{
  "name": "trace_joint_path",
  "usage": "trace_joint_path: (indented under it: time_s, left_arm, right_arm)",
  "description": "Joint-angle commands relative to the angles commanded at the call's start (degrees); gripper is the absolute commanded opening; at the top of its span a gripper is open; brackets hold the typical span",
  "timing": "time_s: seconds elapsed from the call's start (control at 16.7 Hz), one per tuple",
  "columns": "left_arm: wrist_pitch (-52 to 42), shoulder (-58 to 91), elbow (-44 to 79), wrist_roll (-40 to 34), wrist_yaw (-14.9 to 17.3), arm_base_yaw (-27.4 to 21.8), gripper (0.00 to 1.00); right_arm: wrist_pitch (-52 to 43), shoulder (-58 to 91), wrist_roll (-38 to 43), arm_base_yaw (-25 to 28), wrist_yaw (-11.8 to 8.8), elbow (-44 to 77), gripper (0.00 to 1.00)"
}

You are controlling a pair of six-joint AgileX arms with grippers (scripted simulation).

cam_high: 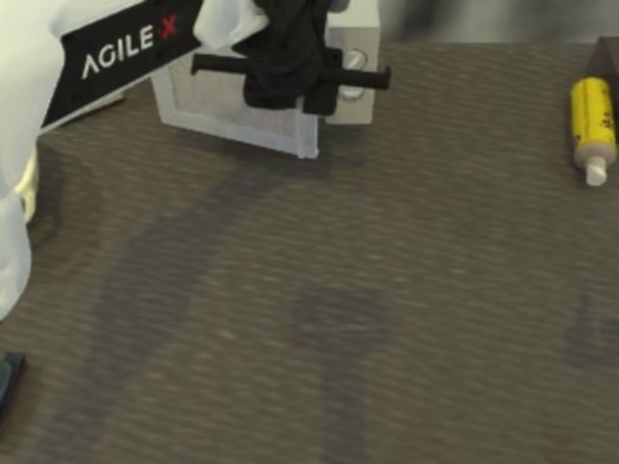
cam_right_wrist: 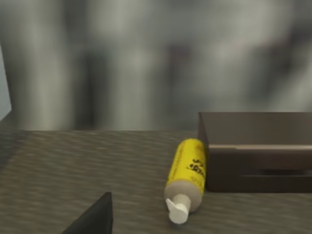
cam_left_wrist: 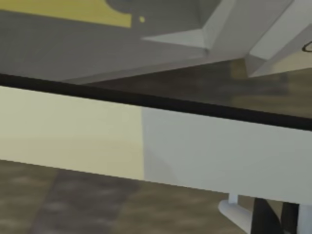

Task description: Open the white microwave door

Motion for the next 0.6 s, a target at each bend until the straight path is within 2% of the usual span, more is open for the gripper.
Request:
trace_joint_path:
  time_s: [0.36,0.6]
  left_arm:
    - [3.7,-5.2,-7.8,5.9,2.8,1.4,0.00]
    - [4.1,-5.8,-8.5,6.6,3.2,1.5,0.00]
  right_arm:
    - [0.0,0.0,0.0,0.0,0.0,0.0,1.00]
    - [0.0,0.0,0.0,0.0,0.0,0.0,1.00]
